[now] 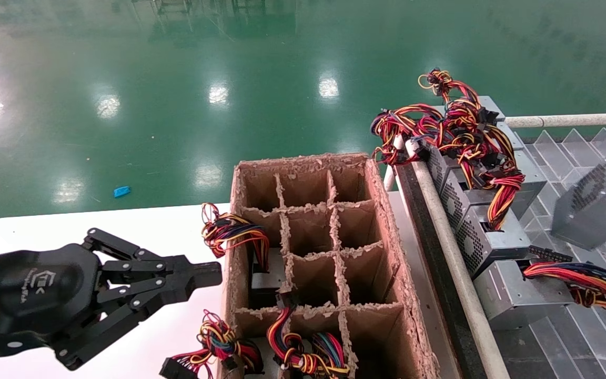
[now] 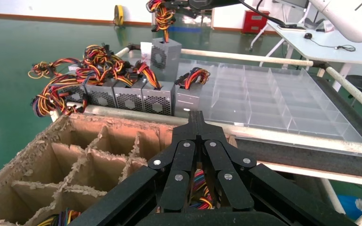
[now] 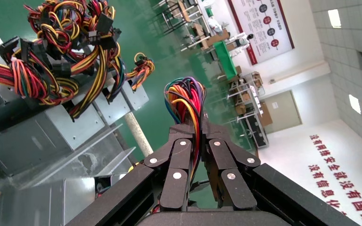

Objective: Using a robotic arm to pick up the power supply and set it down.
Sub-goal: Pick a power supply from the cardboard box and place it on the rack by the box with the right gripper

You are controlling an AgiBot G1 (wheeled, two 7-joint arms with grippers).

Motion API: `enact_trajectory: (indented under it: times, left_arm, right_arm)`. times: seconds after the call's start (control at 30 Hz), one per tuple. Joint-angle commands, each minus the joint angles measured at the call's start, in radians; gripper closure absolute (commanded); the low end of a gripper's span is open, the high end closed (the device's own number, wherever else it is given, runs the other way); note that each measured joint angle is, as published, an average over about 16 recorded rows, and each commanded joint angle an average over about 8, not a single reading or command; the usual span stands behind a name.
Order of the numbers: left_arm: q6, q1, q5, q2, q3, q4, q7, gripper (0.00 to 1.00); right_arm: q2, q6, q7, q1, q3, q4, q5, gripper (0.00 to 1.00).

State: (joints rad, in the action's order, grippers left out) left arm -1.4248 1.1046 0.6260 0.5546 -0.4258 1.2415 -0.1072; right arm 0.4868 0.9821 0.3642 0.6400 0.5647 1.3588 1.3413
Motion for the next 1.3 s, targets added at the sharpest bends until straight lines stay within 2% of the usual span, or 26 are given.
enact_trajectory:
  times: [0.03, 0.47, 1.0, 1.3]
  left_arm:
    - [0.000, 0.000, 0.000, 0.000, 0.000, 0.000, 0.000, 1.00]
    - [0.000, 0.000, 0.000, 0.000, 0.000, 0.000, 0.000, 1.00]
    - [0.000, 0.000, 0.000, 0.000, 0.000, 0.000, 0.000, 1.00]
    - [0.000, 0.000, 0.000, 0.000, 0.000, 0.000, 0.000, 1.00]
  right_arm:
    - [0.001, -0.007, -0.005, 0.010, -0.015, 0.000, 0.004, 1.00]
    - [0.005, 0.016, -0.045, 0.053, -0.107, -0.001, 0.001, 1.00]
    - [0.069, -0.057, -0.013, 0.207, -0.277, -0.008, 0.104, 1.00]
    - [0.083, -0.084, 0.001, 0.223, -0.310, -0.015, 0.155, 1.00]
